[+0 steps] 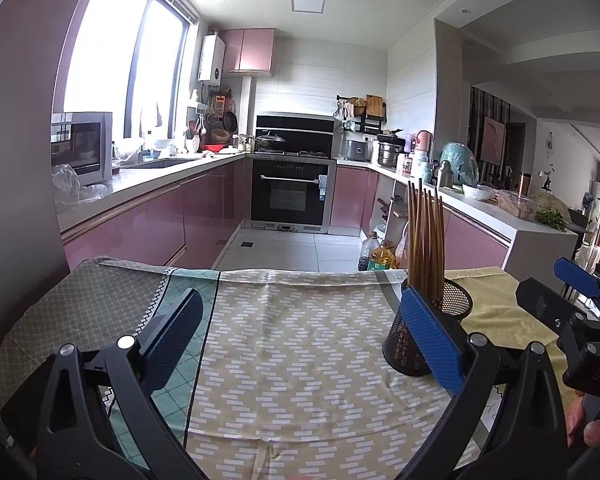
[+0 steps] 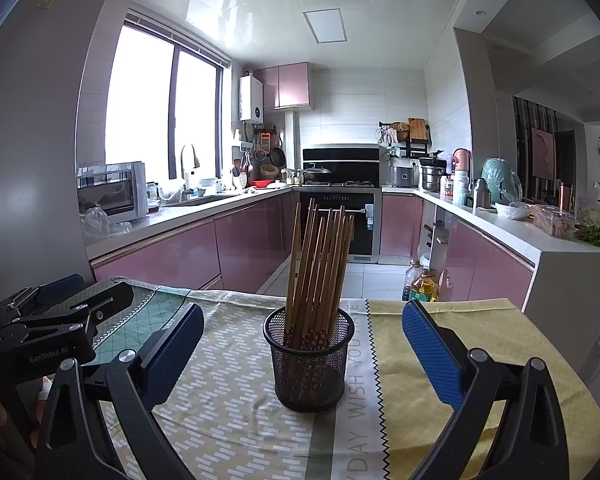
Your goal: Organize utensils
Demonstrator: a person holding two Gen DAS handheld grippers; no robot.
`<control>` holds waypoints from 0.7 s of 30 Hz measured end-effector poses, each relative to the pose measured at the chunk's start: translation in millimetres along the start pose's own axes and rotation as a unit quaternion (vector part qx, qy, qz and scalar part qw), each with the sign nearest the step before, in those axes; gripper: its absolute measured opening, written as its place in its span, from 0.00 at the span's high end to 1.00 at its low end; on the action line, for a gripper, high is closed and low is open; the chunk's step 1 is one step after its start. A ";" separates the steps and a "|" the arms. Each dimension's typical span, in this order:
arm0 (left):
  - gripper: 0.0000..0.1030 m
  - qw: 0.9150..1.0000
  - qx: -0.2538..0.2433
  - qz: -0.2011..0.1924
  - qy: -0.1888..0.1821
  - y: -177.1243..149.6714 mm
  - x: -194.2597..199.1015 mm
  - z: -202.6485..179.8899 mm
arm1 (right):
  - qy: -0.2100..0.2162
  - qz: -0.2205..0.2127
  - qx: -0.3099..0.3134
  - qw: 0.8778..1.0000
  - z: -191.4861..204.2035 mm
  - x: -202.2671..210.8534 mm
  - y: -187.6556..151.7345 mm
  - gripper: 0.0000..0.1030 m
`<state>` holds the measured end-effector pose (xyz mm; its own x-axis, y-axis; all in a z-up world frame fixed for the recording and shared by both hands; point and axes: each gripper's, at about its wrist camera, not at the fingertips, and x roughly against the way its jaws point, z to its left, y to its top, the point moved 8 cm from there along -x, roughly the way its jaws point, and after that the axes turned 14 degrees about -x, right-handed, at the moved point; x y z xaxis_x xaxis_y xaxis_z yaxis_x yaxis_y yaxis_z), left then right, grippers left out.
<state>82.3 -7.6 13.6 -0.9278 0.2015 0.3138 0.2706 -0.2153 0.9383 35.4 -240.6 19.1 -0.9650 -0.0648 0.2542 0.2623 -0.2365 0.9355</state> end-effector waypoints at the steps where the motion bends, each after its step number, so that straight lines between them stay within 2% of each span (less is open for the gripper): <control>1: 0.05 1.000 0.000 0.000 0.001 0.5 0.5 -0.2 | -0.001 -0.001 0.000 1.000 0.4 0.5 -0.3 0.07; 21: 0.05 1.000 0.000 -0.001 0.003 0.5 2.4 -0.6 | -0.002 -0.004 0.003 1.000 5.7 4.0 0.5 0.07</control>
<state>80.1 -7.8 14.8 -0.9300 0.1953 0.3114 0.2690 -0.2159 0.9386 31.6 -235.4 21.9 -0.9670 -0.0597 0.2478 0.2549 -0.2308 0.9390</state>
